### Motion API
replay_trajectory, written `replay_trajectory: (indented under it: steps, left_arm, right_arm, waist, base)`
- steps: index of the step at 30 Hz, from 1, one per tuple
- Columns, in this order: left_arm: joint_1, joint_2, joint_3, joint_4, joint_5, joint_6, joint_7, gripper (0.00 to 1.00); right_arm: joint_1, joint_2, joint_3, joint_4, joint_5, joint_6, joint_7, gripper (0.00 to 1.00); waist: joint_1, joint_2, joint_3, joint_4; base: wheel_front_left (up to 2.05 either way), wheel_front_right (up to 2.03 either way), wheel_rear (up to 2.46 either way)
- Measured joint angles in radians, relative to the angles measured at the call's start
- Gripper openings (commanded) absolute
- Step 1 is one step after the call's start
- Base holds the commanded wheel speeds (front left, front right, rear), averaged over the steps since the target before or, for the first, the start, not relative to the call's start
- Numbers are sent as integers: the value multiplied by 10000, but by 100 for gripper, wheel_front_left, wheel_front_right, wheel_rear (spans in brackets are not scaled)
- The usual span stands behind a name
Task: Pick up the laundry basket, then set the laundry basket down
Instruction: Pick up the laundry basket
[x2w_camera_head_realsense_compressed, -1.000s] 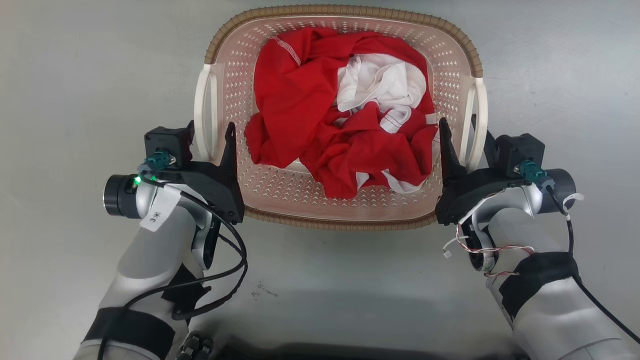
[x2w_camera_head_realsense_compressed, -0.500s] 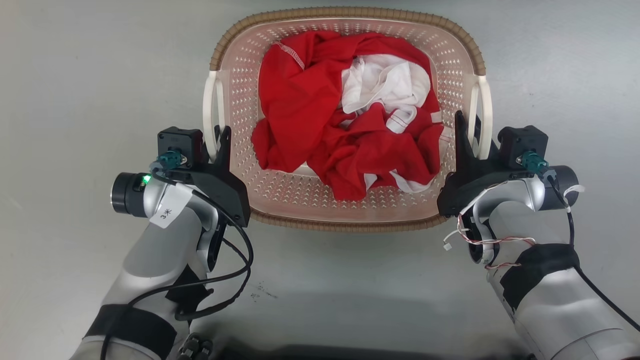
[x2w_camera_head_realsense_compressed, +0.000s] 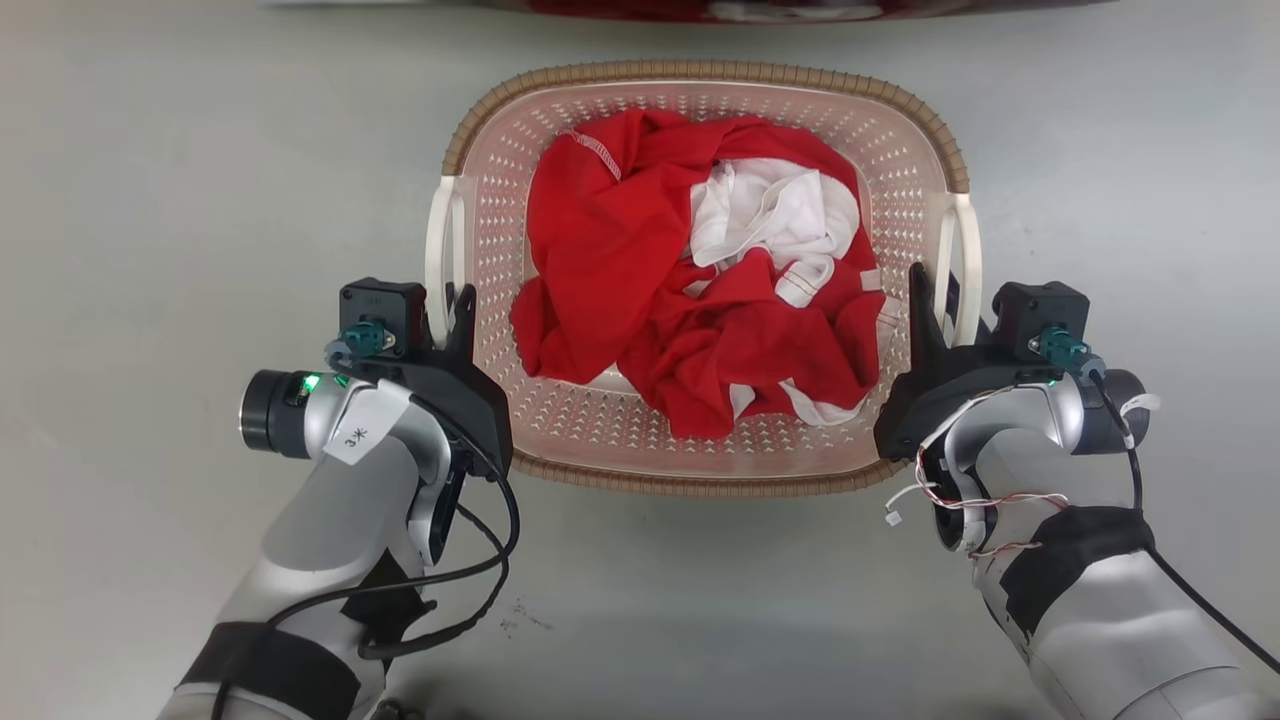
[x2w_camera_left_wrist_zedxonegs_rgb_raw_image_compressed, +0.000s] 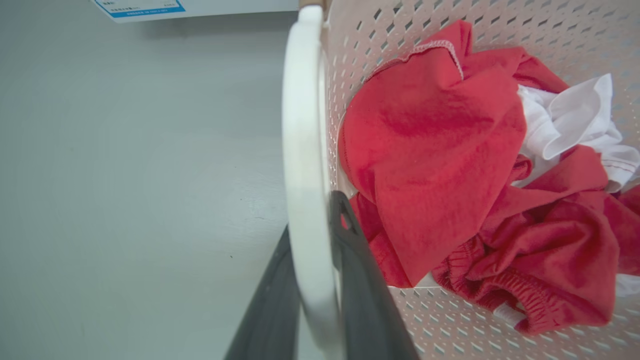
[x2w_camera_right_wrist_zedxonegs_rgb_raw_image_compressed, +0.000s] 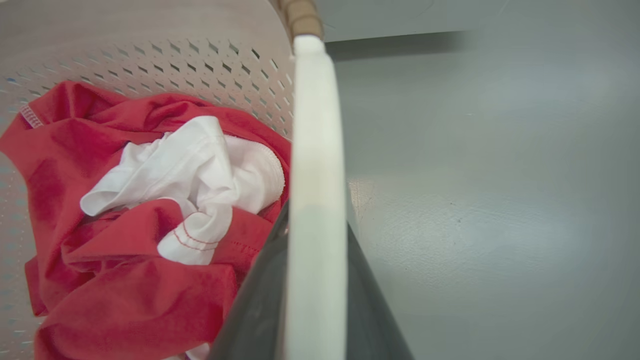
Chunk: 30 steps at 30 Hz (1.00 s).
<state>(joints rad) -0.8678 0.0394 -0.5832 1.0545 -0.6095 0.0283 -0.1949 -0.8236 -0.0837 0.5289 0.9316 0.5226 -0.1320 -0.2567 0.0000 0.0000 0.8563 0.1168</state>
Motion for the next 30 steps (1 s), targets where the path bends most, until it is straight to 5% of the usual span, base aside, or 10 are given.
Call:
replay_trajectory:
  steps: [30]
  left_arm:
    - [1522,-6,-1195,527,-959,247,259,0]
  right_arm:
    - [1067,19,1839,790,1994,-2,267,0]
  waist:
    - [-1,-1,-2697,-173]
  base:
    - [0,0,0]
